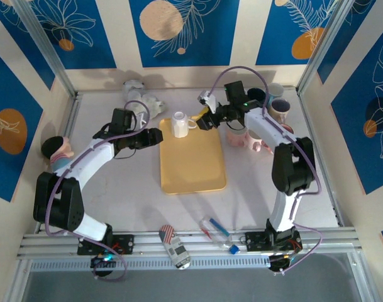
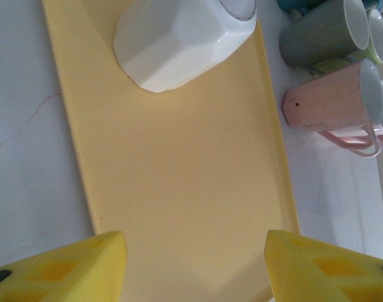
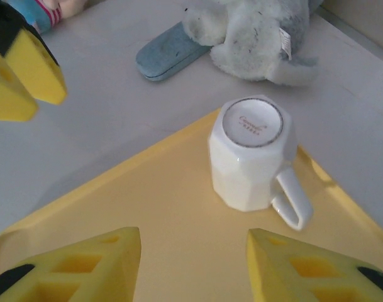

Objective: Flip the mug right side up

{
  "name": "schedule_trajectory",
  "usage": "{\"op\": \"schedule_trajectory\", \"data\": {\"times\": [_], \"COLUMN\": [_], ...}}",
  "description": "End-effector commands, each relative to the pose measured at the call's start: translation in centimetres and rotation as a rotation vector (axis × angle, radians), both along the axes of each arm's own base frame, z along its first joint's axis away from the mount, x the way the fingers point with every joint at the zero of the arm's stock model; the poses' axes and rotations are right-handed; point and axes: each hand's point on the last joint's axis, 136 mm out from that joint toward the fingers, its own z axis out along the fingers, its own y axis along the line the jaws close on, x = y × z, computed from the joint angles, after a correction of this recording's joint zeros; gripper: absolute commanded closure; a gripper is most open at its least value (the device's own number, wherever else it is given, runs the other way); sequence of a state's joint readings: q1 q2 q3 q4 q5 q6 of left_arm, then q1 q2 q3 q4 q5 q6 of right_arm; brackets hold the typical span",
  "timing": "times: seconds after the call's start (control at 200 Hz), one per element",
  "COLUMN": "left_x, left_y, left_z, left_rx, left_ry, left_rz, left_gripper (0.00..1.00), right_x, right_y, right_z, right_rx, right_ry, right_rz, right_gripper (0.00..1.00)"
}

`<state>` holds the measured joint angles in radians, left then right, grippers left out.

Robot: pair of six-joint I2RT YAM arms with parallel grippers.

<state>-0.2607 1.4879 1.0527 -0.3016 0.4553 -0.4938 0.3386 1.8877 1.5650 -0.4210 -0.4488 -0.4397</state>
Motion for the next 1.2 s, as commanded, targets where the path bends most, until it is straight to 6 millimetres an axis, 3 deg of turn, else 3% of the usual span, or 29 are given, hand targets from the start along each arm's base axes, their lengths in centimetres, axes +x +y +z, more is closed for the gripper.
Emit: {"op": "schedule_trajectory", "data": {"times": [0.0,0.195,0.48,0.98,1.195], "left_x": [0.3,0.4,0.1,0.0,0.1], "left_y": [0.3,0.1,0.0,0.1,0.4], "left_z": [0.8,1.4,1.5,1.1,0.9], "left_rx": [-0.042,-0.049,-0.018,-0.003,0.000], "left_ry": [-0.046,-0.112,-0.157,-0.167,-0.163], "left_rz": [-0.030,-0.108,-0.171,-0.187,-0.182], "left_gripper": [0.40,0.40,0.40,0.40,0.40], "right_x": [0.4,3.0,5.1,6.9,6.8], "right_y": [0.9,1.3,1.7,2.7,3.0], "right_z": [-1.3,-3.7,-8.0,-10.5,-11.6], "right_rx": [-0.052,-0.112,-0.219,-0.269,-0.302], "right_ry": [-0.045,-0.119,-0.180,-0.182,-0.168], "right_rz": [0.096,0.145,0.249,0.329,0.376], "right_gripper": [0.49,0.49,0.53,0.52,0.58]}}
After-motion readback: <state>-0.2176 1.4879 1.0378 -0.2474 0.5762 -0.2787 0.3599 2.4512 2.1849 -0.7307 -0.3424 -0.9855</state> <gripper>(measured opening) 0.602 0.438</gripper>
